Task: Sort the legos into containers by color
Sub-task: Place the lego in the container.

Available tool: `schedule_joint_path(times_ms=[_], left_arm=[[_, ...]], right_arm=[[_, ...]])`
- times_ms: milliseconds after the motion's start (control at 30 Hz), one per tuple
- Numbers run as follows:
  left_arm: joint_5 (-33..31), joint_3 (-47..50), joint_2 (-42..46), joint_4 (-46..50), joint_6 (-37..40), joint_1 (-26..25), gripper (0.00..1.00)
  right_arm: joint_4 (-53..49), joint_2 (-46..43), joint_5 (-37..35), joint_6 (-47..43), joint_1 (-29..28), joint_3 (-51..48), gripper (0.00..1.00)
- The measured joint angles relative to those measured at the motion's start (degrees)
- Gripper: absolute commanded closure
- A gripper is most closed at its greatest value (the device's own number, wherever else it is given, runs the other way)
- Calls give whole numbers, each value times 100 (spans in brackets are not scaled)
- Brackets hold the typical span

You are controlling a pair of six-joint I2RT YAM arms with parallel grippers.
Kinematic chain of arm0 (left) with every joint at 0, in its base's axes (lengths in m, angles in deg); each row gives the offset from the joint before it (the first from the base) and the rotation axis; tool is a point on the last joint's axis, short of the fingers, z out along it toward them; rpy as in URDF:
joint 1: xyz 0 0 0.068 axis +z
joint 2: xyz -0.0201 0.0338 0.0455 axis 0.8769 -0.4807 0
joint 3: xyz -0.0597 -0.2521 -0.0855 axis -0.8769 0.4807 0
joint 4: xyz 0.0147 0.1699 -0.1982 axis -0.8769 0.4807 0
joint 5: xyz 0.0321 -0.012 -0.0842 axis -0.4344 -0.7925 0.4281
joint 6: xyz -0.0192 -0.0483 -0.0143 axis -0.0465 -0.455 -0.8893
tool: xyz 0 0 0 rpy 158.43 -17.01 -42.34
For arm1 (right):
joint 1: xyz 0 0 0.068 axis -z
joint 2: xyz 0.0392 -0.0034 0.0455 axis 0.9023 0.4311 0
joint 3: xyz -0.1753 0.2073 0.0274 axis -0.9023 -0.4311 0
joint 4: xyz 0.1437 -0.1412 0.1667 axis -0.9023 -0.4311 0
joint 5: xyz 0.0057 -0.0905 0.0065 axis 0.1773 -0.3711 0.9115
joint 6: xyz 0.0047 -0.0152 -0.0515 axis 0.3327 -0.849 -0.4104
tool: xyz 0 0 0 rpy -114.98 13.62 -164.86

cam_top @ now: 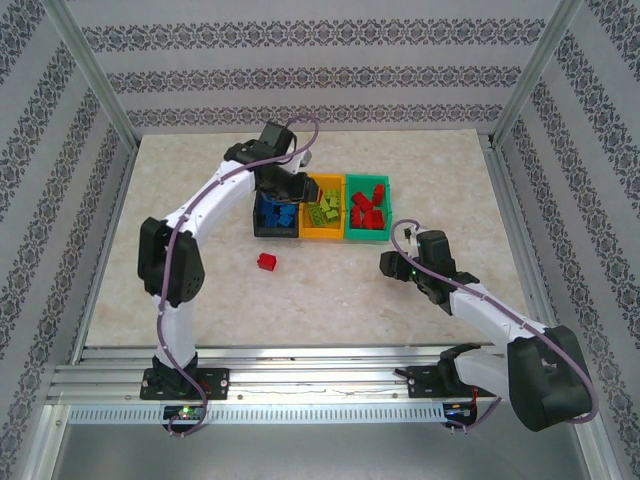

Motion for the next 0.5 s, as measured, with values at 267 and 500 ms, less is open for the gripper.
schedule_joint_path(times_ms=[267, 500], left_arm=[[-101, -2581, -1530, 815, 256, -219, 69], [-127, -4317, -2614, 1408, 350, -439, 68]], right_arm=[[37, 20, 2, 4, 0, -17, 39], [87, 57, 4, 24, 37, -17, 39]])
